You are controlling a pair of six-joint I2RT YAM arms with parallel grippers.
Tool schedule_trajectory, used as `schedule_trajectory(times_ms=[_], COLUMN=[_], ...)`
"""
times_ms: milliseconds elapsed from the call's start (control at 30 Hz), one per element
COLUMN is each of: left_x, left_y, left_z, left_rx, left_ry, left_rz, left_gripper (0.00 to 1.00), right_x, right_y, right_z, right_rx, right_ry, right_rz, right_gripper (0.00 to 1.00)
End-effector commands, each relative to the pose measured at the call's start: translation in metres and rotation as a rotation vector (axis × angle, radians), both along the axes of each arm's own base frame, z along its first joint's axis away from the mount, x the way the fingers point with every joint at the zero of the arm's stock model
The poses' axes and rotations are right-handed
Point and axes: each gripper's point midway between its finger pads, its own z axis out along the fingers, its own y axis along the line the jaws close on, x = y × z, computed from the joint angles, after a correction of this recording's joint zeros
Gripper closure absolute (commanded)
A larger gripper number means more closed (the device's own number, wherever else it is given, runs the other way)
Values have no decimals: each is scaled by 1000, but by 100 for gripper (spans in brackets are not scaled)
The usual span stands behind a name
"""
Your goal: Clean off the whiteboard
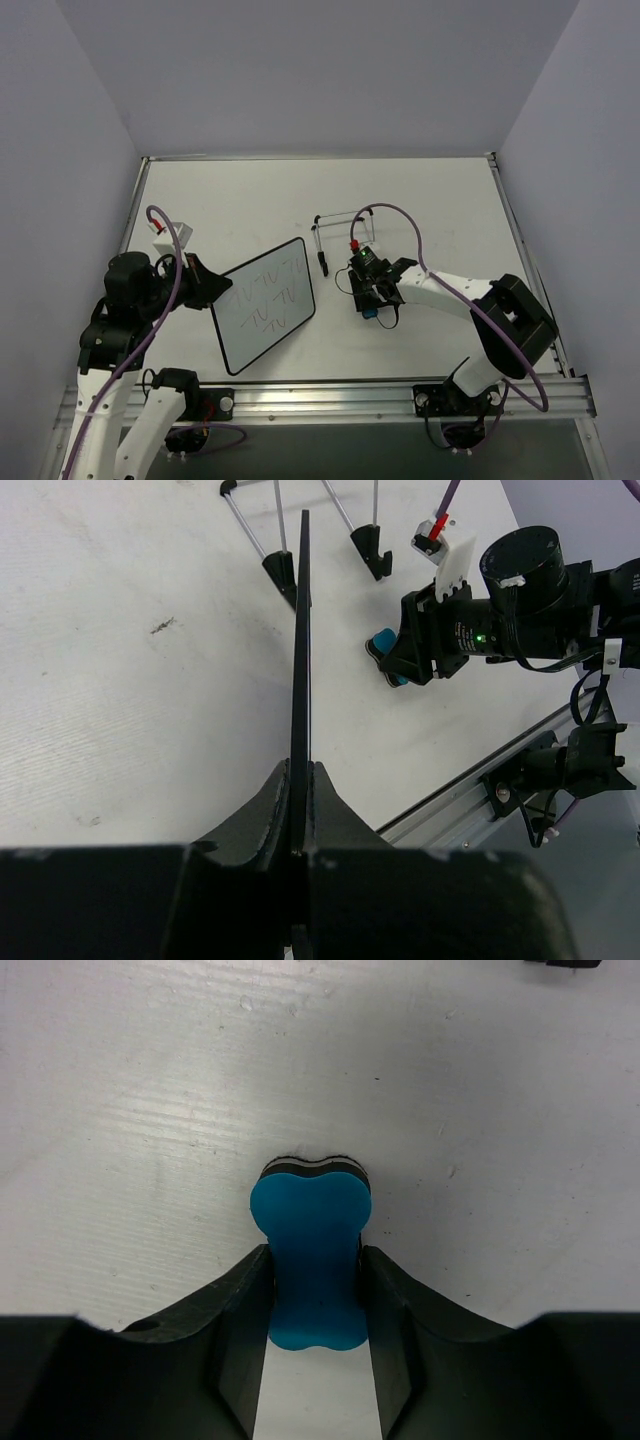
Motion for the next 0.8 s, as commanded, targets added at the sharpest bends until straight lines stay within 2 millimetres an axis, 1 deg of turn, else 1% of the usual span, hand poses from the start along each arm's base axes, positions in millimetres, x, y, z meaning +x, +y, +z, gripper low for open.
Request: schedule_trajectory(times_ms=[0,67,167,233,300,333,400,433,500,533,600,633,667,700,767], left_x=[4,6,11,13,14,14,14,15,15,16,16,16,16,16,16], left_y=[-6,-7,-8,-8,-8,-8,-8,-7,-7,-6,-5,-5,-5,-5,-5], left_z=[24,20,15,13,12,11,10,10,9,9,8,7,6,6,5], left_rx=[-26,-24,-21,-18,-19,-18,-18,-16,-15,-13,-11,-11,-11,-11,-11], left_ry=[-78,-63,-36,-27,-25,-20,-15,-15,-11,-9,-9,-5,-4,-2,2], left_rz=[-33,-33,-34,-35,-34,-34,-32,-28,-21,-14,-10,-9,-9,-9,-8], left_gripper=[98,98,98,98,98,98,98,98,98,98,98,98,98,98,98], right_x=[13,14,18,22,25,28,31,35,34,36,31,34,33,23,16], right_y=[1,1,4,7,11,14,21,28,41,50,68,80,88,103,129], right_z=[16,20,30,42,54,67,83,103,123,144,166,188,200,210,238], right_rx=[1,6,25,54,83,110,151,206,284,360,462,540,583,623,719], right_ry=[-58,-69,-99,-131,-161,-194,-240,-294,-337,-395,-422,-481,-504,-522,-584], right_rz=[-10,-10,-12,-12,-11,-10,-4,3,28,40,65,74,81,109,137], right_gripper=[65,71,74,83,83,83,83,83,84,84,87,87,87,87,87])
